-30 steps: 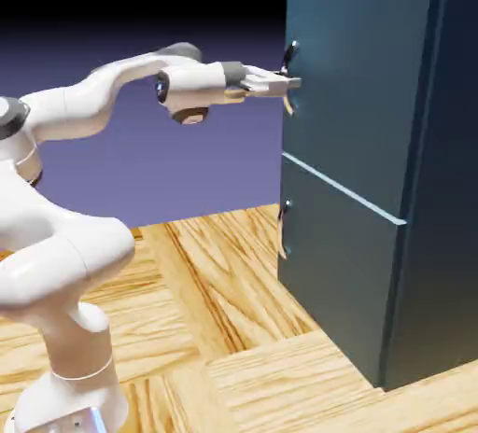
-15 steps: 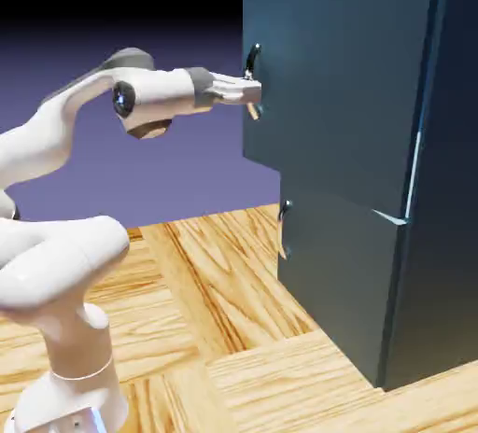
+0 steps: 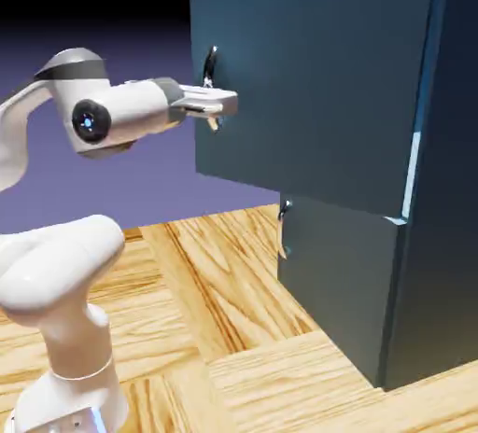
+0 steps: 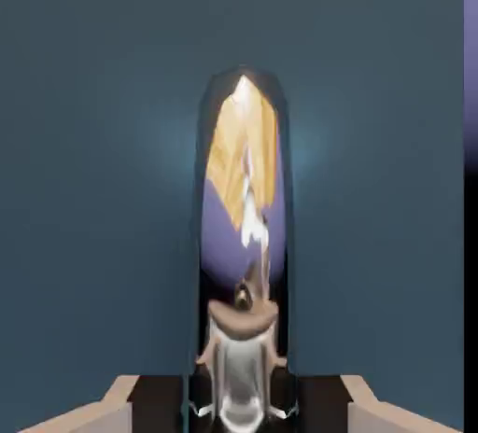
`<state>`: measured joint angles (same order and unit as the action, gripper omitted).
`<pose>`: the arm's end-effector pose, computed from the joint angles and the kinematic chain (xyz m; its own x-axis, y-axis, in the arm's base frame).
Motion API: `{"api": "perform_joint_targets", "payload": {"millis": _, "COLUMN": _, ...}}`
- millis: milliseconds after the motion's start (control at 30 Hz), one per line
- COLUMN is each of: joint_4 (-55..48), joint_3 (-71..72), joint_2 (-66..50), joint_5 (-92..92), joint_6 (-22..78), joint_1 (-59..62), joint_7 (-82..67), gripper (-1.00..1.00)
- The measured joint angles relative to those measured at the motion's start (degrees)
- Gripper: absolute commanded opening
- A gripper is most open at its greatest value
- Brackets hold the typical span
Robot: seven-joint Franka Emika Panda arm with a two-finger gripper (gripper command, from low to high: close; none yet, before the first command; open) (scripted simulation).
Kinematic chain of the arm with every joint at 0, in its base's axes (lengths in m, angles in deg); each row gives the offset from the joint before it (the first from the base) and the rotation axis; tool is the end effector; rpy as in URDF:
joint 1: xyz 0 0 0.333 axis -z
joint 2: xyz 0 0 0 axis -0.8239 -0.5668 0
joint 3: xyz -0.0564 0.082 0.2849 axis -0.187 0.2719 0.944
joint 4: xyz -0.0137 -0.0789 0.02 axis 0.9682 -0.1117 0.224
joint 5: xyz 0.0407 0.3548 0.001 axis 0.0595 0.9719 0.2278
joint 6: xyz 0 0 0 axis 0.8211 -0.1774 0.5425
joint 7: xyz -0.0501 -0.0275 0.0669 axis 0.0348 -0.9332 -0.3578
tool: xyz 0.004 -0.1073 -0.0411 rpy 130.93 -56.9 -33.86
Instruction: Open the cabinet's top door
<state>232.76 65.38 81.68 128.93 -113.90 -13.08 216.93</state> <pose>0.1903 0.0712 0.5682 -0.4166 0.5713 -0.7071 -0.4161 0.5718 0.7071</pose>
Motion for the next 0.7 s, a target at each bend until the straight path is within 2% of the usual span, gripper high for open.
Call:
{"api": "perform_joint_targets", "payload": {"millis": 300, "joint_4": 1.53, "joint_3": -11.96, "joint_2": -1.46, "joint_5": -4.88, "joint_6": 22.40, "joint_1": 15.21, "joint_7": -2.87, "gripper": -1.00}}
{"api": "perform_joint_targets", "payload": {"millis": 700, "joint_4": -6.13, "joint_3": -33.16, "joint_2": -25.47, "joint_5": -28.26, "joint_6": 38.17, "joint_1": 13.39, "joint_7": -19.45, "gripper": -1.00}}
